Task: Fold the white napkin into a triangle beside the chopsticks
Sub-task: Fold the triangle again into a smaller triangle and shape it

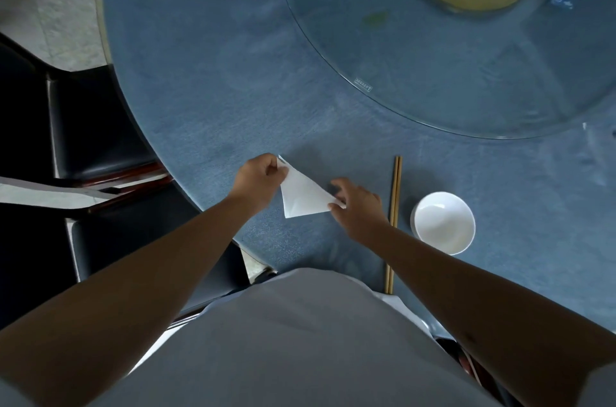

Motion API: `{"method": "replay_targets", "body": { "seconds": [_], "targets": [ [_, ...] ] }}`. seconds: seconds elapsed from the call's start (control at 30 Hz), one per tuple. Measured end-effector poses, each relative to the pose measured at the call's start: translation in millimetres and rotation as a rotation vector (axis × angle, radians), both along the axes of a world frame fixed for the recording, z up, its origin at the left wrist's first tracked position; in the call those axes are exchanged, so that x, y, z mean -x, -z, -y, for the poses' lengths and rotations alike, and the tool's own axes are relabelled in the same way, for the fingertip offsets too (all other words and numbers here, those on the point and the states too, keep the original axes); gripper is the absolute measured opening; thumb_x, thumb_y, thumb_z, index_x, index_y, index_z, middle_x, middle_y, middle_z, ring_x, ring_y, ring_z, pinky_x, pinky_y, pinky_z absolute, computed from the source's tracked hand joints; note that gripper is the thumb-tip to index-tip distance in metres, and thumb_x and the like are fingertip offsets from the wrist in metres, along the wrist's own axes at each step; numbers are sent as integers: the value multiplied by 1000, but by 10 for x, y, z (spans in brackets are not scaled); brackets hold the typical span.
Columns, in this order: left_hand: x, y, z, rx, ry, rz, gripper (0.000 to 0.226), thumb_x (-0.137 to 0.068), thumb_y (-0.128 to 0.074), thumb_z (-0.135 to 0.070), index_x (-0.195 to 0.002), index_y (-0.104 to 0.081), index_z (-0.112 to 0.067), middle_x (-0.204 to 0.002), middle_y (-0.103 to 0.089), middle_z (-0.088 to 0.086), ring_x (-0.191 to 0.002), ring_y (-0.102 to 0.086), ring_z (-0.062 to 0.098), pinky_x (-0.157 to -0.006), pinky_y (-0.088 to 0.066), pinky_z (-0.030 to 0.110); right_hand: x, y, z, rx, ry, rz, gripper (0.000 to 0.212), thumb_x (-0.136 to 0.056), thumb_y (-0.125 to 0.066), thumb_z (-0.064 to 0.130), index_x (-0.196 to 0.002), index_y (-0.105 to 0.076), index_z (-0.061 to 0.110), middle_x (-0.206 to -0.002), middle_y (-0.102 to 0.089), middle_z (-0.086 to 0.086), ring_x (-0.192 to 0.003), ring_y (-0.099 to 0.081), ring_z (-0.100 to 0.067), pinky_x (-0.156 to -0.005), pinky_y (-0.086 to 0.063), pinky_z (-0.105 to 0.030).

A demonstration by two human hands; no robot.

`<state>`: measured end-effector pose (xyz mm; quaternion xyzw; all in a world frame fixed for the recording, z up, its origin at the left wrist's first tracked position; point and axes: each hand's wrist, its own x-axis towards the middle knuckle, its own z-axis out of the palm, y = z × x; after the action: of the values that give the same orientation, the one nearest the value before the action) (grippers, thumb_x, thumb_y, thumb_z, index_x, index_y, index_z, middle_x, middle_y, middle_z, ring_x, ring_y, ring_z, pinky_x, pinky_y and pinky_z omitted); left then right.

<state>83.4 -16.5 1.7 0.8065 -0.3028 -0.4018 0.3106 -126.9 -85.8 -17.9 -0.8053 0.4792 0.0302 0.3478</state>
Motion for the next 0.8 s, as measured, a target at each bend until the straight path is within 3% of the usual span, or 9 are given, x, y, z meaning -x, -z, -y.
{"method": "replay_targets", "body": {
  "seconds": [0.1, 0.37, 0.5, 0.8],
  "targets": [
    [-35, 25, 48, 15, 0, 17, 16, -92, -61, -28, -83, -65, -15, -60, -50, -6, -40, -40, 1, -36, -34, 15, 70, 26, -17, 45, -18, -23, 43, -87, -59, 28, -128, -47, 24, -115, -65, -1, -108, -55, -22, -92, -32, -39],
    [-55, 132, 136, -47, 51, 69, 14, -88, -66, -25, -77, -58, -22, -67, -53, -7, -56, -47, 8, -49, -39, 21, 156, 44, -103, 161, -169, -71, 44, -85, -57, 30, -128, -49, 25, -126, -59, 0, -117, -47, -24, -96, -31, -41],
    [-49, 165, 158, -57, 56, 39, 10, -85, -70, -21, -92, -64, -24, -75, -60, -9, -64, -54, 5, -57, -42, 20, 193, 59, -142, 207, -212, -90, 47, -83, -57, 31, -129, -48, 25, -127, -57, 1, -118, -45, -23, -98, -31, -42],
    [-42, 182, 221, -86, -26, 92, 12, -91, -59, -31, -86, -67, -23, -74, -65, -5, -61, -59, 9, -49, -41, 19, 254, 79, -174, 204, -198, -82, 50, -80, -55, 33, -129, -46, 27, -128, -53, 1, -119, -42, -24, -100, -32, -43]
  ]
}}
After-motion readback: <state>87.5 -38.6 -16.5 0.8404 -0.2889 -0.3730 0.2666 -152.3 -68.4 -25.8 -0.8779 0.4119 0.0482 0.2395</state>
